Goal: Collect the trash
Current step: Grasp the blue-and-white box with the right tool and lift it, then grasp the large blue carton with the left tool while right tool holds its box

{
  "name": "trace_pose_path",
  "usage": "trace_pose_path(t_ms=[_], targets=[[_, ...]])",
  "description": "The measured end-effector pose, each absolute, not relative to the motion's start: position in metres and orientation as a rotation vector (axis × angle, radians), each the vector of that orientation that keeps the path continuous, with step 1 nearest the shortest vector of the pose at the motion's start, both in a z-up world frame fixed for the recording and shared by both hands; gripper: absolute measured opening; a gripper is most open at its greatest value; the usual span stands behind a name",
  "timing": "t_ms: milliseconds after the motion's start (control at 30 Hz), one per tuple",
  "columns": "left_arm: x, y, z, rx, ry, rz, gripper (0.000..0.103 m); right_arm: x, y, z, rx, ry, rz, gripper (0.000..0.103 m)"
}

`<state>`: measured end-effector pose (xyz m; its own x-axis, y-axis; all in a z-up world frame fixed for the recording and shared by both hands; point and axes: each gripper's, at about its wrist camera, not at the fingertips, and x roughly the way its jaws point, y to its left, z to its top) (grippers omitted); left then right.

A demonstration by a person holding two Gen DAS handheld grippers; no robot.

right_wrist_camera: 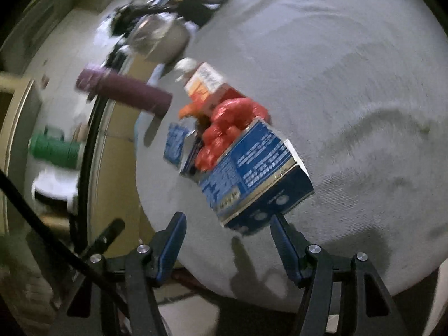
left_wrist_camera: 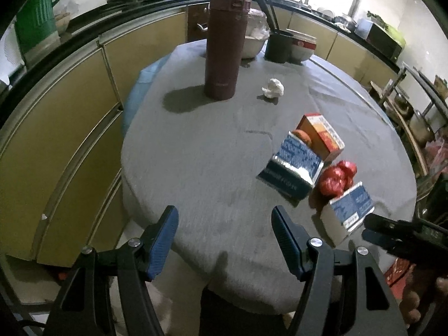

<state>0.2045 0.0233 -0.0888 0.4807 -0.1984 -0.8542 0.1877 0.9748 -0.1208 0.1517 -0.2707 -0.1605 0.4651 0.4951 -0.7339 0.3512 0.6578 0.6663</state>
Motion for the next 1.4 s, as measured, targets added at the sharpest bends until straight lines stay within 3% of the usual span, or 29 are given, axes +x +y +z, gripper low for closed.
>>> trace_pose_path(t_ms=[500, 667, 767, 1033, 1133, 1400], targets=[[0.2, 0.033, -0.099, -0.053, 1.06, -0.229, 0.07, 0.197, -0.245, -0.15, 0.724, 1.141, -0.17, 0.067], [0.198, 0.04, -0.099, -0.062, 1.059, -0.226, 0.07, 0.21, -0.225, -0.157, 0.591, 1.174, -0.199, 0.078], [0.196, 0.042, -0.099, -0.063, 1.06, -0.228, 0.07, 0.207, -0.234, -0.165, 0.661, 1.168, -0.219, 0.084], [0.197, 0.041, -0.099, -0.06, 1.065, -0.236, 0.07, 0.193, -0.264, -0.163, 0.62, 1.089, -0.197, 0.08], [0.203, 0.032, -0.1, -0.068, 1.075, -0.265, 0.07, 0.186, -0.277, -0.162, 0.588, 1.081, -0.188, 0.067], [0.258, -0.005, -0.113, -0.256, 1.208, -0.369, 0.07, 0.166, -0.301, -0.162, 0.591, 1.047, -0.184, 0.067]])
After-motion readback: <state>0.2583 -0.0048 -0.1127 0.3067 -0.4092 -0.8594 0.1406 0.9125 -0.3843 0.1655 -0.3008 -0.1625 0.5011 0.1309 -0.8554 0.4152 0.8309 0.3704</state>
